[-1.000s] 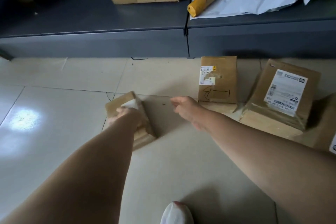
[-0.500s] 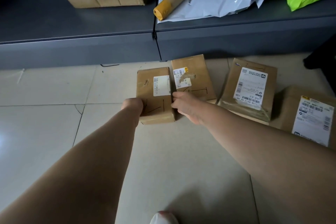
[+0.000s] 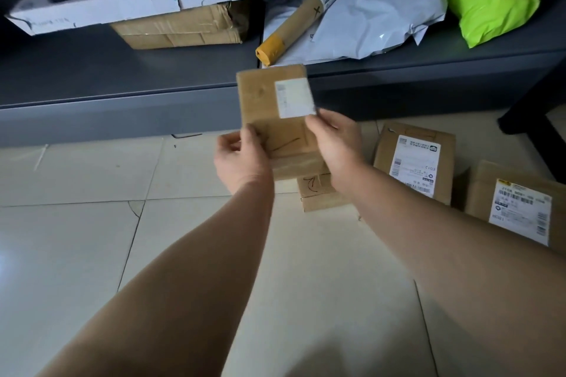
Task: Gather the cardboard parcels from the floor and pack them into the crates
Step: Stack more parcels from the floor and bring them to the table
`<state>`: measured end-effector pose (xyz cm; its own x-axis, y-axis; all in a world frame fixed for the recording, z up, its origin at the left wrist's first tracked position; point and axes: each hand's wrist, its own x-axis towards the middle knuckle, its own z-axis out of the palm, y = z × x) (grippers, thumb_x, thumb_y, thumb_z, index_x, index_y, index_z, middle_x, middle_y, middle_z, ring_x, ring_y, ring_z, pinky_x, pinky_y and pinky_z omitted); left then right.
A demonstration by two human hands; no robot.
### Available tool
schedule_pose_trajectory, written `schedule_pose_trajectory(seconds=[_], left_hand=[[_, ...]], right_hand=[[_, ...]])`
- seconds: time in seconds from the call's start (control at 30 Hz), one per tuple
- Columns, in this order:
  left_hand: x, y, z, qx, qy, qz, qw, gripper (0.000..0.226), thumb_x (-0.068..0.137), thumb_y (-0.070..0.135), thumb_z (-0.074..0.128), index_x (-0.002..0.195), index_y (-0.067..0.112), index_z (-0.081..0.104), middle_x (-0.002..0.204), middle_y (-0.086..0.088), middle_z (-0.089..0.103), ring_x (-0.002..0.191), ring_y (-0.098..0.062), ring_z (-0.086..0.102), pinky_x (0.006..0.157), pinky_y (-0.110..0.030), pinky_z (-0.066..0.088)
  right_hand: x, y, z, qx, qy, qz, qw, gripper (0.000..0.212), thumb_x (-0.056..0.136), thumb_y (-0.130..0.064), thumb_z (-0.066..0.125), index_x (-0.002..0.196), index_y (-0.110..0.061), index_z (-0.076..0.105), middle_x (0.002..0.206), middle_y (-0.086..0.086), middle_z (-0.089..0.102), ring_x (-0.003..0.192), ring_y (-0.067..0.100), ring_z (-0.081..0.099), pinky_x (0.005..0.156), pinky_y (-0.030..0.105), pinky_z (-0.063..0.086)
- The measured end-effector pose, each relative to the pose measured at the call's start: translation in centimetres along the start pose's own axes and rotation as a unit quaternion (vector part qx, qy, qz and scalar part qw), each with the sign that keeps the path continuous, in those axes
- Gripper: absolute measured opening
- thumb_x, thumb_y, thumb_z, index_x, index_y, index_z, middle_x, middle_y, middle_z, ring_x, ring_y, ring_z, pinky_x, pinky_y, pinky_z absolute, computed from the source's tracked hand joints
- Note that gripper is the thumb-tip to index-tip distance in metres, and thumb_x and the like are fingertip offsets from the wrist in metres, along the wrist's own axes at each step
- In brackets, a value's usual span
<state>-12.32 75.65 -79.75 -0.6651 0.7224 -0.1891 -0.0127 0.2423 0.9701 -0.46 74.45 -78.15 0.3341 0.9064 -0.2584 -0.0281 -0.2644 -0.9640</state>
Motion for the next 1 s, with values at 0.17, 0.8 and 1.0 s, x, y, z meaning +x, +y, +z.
schedule_pose_trajectory(seconds=[0.17, 0.8, 1.0], left_hand=[[-2.6, -1.9, 2.2, 0.069, -0.163, -0.063, 0.982, 0.018, 0.084, 0.034, 0.064, 0.081, 0.017, 0.059, 0.081, 0.0, 0.065, 0.08, -0.021, 0.061, 0.081, -0.033, 0.051], [-2.2, -2.4, 0.5, 0.028, -0.371, -0.247, 0.895, 0.067, 0.087, 0.08, 0.028, 0.108, 0.03, 0.068, 0.112, -0.003, 0.074, 0.113, -0.026, 0.064, 0.108, -0.049, 0.042], [-5.3, 0.7, -0.9, -0.032, -0.357, -0.258, 0.897, 0.071, 0.084, 0.077, 0.038, 0.129, 0.028, 0.062, 0.122, -0.004, 0.07, 0.119, -0.026, 0.063, 0.11, -0.052, 0.041]], right_hand=[[1.6, 2.4, -6.0, -0.046, 0.035, 0.041, 0.998, 0.023, 0.096, -0.032, 0.055, 0.112, -0.02, 0.067, 0.092, -0.012, 0.061, 0.088, 0.009, 0.056, 0.067, 0.016, 0.039], [0.9, 4.7, -6.3, -0.014, -0.137, 0.221, 0.965, 0.082, 0.079, -0.083, 0.028, 0.138, -0.031, 0.051, 0.145, 0.004, 0.05, 0.135, 0.027, 0.041, 0.115, 0.052, 0.026], [-1.4, 1.7, -6.9, 0.025, -0.102, 0.247, 0.963, 0.101, 0.047, -0.098, 0.039, 0.126, -0.039, 0.061, 0.137, -0.003, 0.058, 0.131, 0.024, 0.047, 0.113, 0.053, 0.028]])
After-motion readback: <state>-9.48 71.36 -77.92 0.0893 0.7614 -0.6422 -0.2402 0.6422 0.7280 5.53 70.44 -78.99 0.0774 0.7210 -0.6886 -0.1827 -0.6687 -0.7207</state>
